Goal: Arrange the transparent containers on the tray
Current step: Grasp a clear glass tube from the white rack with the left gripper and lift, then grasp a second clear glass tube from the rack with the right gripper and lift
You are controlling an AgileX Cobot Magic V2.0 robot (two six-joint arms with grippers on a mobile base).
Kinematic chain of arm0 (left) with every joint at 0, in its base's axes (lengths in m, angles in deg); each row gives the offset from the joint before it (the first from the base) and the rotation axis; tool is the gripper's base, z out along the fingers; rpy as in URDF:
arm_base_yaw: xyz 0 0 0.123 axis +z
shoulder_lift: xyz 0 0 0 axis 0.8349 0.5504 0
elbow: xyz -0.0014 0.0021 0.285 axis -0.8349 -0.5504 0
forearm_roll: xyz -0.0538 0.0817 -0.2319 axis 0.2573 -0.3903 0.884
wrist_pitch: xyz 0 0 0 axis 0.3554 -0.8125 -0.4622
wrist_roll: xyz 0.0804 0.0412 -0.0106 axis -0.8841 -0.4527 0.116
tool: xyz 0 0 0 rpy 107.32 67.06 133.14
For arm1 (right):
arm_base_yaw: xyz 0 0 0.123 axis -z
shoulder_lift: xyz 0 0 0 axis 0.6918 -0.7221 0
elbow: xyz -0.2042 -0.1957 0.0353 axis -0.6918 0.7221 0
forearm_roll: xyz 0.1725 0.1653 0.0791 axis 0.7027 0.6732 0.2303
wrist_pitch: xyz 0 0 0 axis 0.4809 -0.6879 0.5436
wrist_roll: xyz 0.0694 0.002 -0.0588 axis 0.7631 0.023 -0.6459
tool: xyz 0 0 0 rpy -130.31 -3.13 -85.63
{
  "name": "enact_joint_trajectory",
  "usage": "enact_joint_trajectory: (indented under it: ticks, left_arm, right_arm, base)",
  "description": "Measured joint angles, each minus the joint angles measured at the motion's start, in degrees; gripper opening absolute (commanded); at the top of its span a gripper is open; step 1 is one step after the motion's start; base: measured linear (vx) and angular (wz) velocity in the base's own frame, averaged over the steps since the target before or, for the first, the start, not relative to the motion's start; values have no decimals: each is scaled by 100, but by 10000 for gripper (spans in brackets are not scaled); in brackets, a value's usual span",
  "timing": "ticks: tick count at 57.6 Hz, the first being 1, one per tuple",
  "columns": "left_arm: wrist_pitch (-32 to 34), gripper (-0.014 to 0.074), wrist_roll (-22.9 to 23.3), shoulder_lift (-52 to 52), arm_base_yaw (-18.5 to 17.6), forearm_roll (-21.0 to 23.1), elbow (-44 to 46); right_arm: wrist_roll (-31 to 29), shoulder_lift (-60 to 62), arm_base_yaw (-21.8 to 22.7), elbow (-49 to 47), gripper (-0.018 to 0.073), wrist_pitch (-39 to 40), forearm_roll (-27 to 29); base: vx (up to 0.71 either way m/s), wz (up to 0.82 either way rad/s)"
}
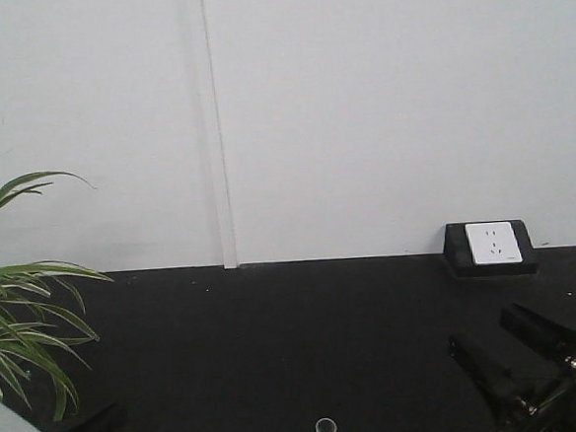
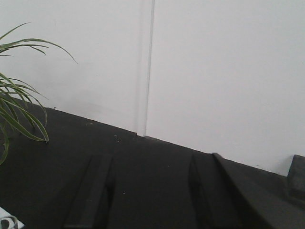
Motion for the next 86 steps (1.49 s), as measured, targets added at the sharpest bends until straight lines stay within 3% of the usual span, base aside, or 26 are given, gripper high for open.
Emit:
enact_joint_trajectory:
  ticks: [11,33,41,55,66,77,86]
  left_arm:
    - [186,472,222,651,0,-106,170]
    - [1060,452,247,1734,0,-360,203]
    - [1126,339,247,1805,0,-347,203]
    - [1180,-11,327,1816,0,-102,203]
    - [1179,-6,830,1731,0,-85,207]
    - [829,-3,955,912,0,-81,265]
    - [-311,-3,961,-152,0,-164,583]
  right_arm:
    - [0,-31,0,0,414,18,0]
    - [0,-31,0,0,414,18,0]
    - [0,-31,0,0,414,18,0]
    - [0,-31,0,0,414,18,0]
    - [0,-31,0,0,414,18,0]
    - [0,-31,0,0,414,13,0]
    - [0,-31,0,0,414,13,0]
  base:
    - [0,0]
    - [0,0]
    - [0,0]
    - [0,0]
    - [0,0]
    - [0,0]
    - [0,0]
